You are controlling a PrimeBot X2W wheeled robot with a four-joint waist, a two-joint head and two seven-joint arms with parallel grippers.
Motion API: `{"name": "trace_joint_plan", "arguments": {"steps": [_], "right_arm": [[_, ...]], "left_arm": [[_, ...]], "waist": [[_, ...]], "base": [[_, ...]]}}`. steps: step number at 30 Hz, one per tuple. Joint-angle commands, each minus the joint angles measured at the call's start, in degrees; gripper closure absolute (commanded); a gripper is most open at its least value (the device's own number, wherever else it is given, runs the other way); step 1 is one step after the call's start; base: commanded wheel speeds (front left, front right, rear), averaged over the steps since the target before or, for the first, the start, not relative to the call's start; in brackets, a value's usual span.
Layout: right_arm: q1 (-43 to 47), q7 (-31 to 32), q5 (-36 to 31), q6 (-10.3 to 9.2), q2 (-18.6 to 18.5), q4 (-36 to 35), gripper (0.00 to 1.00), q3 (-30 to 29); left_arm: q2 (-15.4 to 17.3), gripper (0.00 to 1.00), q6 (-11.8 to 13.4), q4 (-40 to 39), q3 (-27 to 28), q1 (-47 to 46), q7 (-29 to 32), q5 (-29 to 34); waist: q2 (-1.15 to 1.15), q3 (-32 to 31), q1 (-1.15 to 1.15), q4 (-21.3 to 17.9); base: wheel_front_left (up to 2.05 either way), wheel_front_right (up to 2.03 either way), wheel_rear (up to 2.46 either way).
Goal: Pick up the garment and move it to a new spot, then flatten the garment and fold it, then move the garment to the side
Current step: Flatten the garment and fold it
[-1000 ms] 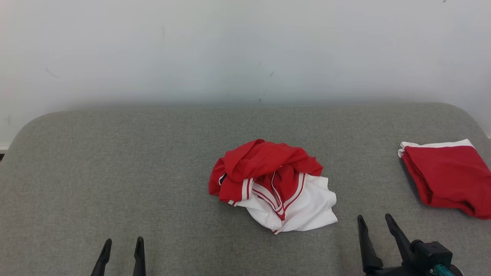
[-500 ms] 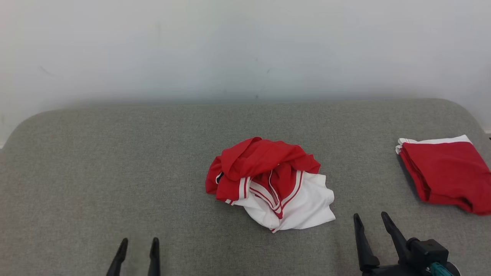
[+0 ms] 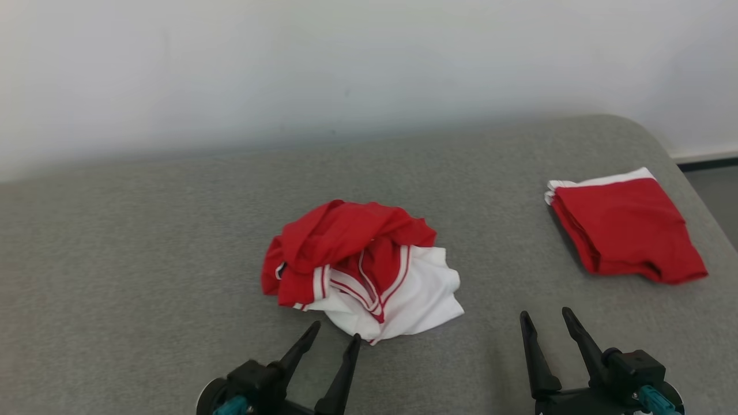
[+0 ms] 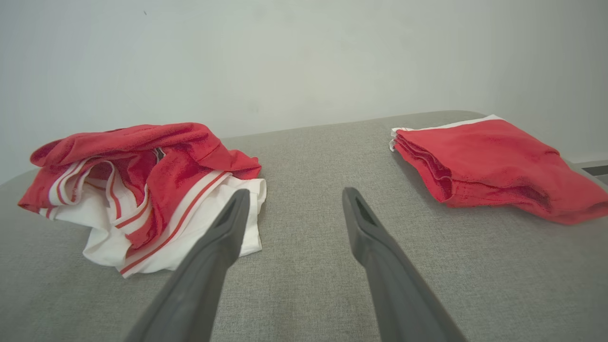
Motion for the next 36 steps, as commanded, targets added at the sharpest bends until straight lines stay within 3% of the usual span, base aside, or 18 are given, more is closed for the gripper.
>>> {"name": "trace_joint_plan", "arguments": {"steps": [1, 12, 25, 26, 27, 28, 29, 36], "right_arm": [[-0.5, -0.2, 0.1, -0.14, 0.0, 0.3, 0.0, -0.1], [-1.1, -1.2, 0.7, -0.14, 0.0, 0.7, 0.0, 0.1], [-1.9, -1.7, 0.7, -0.14, 0.0, 2.1, 0.0, 0.7], [-1.7, -1.7, 0.7, -0.14, 0.0, 2.0, 0.0, 0.7], [-1.6, -1.7, 0.7, -0.14, 0.0, 1.9, 0.0, 0.7], [-1.7, -1.6, 0.7, -0.14, 0.0, 2.1, 0.0, 0.7], [-1.8, -1.6, 0.7, -0.14, 0.0, 2.3, 0.0, 0.8], [-2.5, -2.2, 0.8, -0.14, 0.0, 3.3, 0.0, 0.7]], "left_arm": [[-0.4, 0.0, 0.1, 1.6, -0.3, -1.7, 0.6, -1.7], [-3.1, 0.0, 1.4, 13.8, 0.5, -9.1, 3.5, -5.7], [-4.1, 0.0, 2.9, 19.8, 0.2, -12.7, 2.2, -5.6], [-4.2, 0.12, 3.0, 20.0, 0.0, -13.2, 2.0, -5.4], [-4.3, 0.49, 2.9, 20.3, -0.2, -13.5, 1.9, -5.4], [-4.4, 0.78, 2.8, 20.7, -0.6, -13.9, 2.0, -5.1], [-4.5, 1.0, 2.7, 21.0, -0.9, -14.2, 2.0, -5.1], [-5.2, 1.0, 2.1, 20.6, -2.1, -17.3, 1.4, -5.8]], "waist": [[0.0, 2.7, 0.0, -3.8], [0.0, 5.2, 0.0, -9.4], [0.0, 5.0, 0.0, -8.5], [0.0, 4.9, 0.0, -8.3], [0.0, 4.8, 0.0, -8.1], [0.0, 4.7, 0.0, -7.9], [0.0, 4.6, 0.0, -7.8], [0.0, 4.2, 0.0, -7.1]], "base": [[0.0, 0.0, 0.0], [0.0, 0.0, 0.0], [0.0, 0.0, 0.0], [0.0, 0.0, 0.0], [0.0, 0.0, 0.0], [0.0, 0.0, 0.0], [0.0, 0.0, 0.0], [0.0, 0.0, 0.0]]}}
